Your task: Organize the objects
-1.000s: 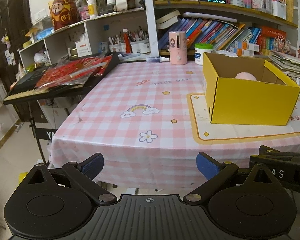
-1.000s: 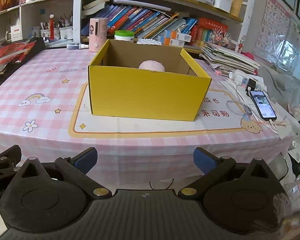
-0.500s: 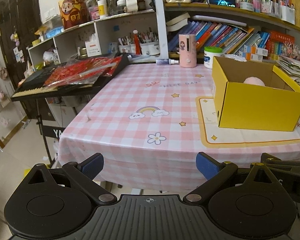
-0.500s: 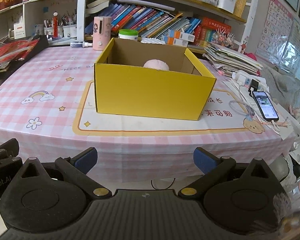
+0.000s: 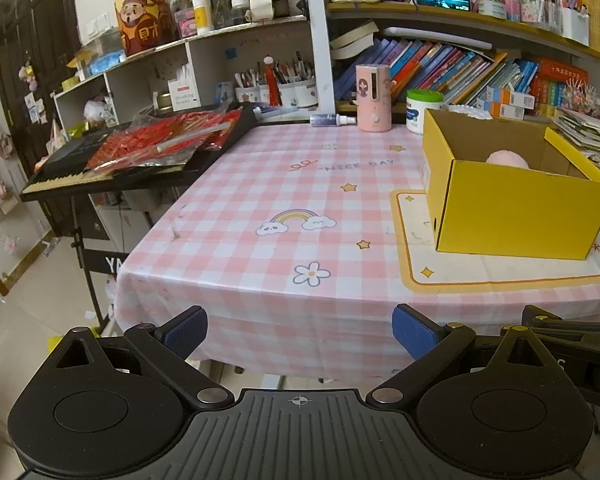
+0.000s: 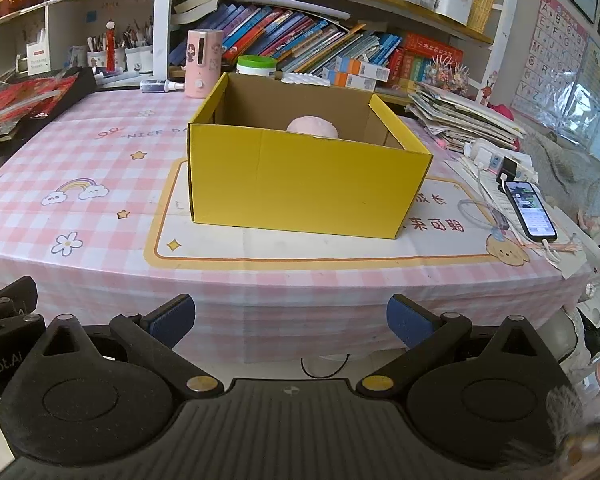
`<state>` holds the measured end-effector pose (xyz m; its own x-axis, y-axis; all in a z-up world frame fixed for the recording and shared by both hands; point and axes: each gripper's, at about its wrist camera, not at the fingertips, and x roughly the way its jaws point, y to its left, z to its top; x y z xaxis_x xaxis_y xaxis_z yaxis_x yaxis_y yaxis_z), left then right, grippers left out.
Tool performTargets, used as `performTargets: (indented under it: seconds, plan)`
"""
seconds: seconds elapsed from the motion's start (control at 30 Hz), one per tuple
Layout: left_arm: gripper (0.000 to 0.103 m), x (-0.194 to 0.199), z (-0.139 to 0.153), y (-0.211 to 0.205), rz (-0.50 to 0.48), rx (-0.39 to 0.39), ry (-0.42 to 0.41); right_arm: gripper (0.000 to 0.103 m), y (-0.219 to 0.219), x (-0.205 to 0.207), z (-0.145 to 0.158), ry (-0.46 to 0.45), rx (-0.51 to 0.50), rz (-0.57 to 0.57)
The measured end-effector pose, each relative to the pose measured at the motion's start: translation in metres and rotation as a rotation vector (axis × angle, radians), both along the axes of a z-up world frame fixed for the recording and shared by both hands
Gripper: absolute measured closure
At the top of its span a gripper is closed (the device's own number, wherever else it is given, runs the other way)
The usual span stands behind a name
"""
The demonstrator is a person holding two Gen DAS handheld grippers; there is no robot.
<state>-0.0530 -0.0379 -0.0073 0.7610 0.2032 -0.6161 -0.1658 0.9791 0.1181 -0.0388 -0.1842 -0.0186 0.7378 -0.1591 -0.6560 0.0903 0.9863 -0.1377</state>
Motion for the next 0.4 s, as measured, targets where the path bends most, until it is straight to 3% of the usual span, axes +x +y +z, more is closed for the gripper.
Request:
performTargets:
  seconds: [0.4]
  plan:
    - [0.003, 0.0002, -0.0001, -0.0001, -0.003, -0.003, 0.004, 0.0, -0.0014, 0.0002, -0.0006, 0.004, 0.0, -0.001]
